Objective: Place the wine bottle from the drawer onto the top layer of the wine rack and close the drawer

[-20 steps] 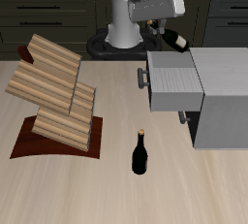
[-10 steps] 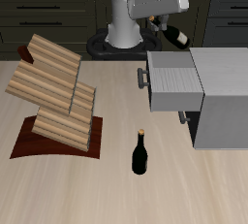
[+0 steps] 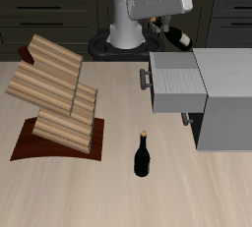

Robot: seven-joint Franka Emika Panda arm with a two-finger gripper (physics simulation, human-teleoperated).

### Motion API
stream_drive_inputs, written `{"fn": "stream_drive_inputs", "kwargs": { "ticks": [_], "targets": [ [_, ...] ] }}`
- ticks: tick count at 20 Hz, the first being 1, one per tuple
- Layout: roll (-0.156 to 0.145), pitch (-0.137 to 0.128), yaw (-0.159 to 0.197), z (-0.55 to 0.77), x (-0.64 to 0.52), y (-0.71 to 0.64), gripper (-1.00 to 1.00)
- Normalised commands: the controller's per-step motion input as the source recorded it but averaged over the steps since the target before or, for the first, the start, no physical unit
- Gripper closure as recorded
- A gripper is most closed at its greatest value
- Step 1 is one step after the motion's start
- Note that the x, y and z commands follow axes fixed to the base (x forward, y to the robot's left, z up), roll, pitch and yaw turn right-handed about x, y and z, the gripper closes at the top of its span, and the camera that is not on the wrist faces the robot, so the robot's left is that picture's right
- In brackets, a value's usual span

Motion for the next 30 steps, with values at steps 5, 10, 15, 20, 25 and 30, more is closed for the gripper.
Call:
{"fn": "stream_drive_inputs", "kwargs": {
  "ticks": [5,10,15,20,25,30],
  "targets": [
    [-0.012,0.000,0.018,0.16,0.14,-0.03,1.00],
    [-0.020,0.002,-0.013,0.21,0.14,-0.09,1.00],
    [-0.003,-0.012,0.027,0.18,0.05,-0.05,1.00],
    [-0.013,-0.006,-0.018,0.16,0.04,-0.08,1.00],
    [-0.008,-0.002,0.002,0.09,0.05,-0.09,1.00],
    [-0.030,0.010,-0.012,0.06,0.14,-0.08,1.00]
  ]
}}
